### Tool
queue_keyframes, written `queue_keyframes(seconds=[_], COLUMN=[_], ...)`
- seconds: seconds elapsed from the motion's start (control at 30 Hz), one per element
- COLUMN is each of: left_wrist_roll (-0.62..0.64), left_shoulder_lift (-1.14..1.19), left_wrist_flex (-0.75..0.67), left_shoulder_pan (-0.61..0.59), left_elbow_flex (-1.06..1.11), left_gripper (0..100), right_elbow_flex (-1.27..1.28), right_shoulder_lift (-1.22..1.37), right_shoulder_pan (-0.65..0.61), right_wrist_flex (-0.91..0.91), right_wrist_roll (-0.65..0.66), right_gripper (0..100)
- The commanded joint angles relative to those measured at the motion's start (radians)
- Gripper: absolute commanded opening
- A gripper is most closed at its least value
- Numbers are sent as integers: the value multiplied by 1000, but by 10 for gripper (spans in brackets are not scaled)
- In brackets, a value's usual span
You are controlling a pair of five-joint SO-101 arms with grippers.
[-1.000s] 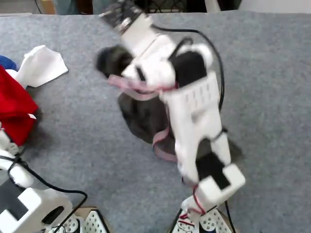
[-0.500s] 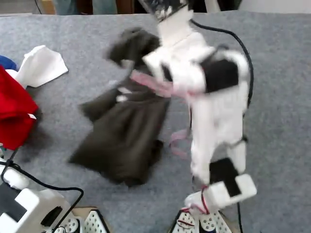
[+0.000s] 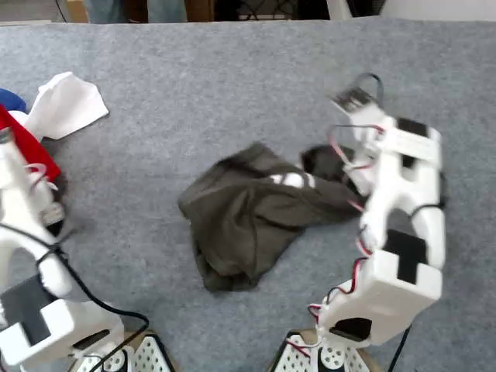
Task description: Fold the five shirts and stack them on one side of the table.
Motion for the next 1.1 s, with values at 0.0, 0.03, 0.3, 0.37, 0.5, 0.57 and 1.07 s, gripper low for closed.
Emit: queue_keyframes(seconds=[0.0,0.03,0.3,0.37,0.5,0.57,1.07], left_wrist_roll=[61,66,64,63,58,58,54], left_shoulder_lift=[-31,-31,-31,-31,-31,-31,-40], left_wrist_flex=[-5,-25,-203,-221,-206,-199,-184], left_shoulder_pan=[194,249,475,479,449,424,191], left_elbow_flex=[-53,-45,71,88,108,122,150], left_gripper=[35,35,38,39,39,37,36], right_elbow_flex=[41,51,220,249,254,254,-35], right_shoulder_lift=[-7,-7,-8,-22,-47,-47,-58], right_shoulder_pan=[158,190,270,270,255,238,292], right_wrist_flex=[-17,-17,-138,-170,-173,-173,71], right_wrist_roll=[110,130,117,68,11,-9,49], right_gripper=[15,15,15,15,15,15,318])
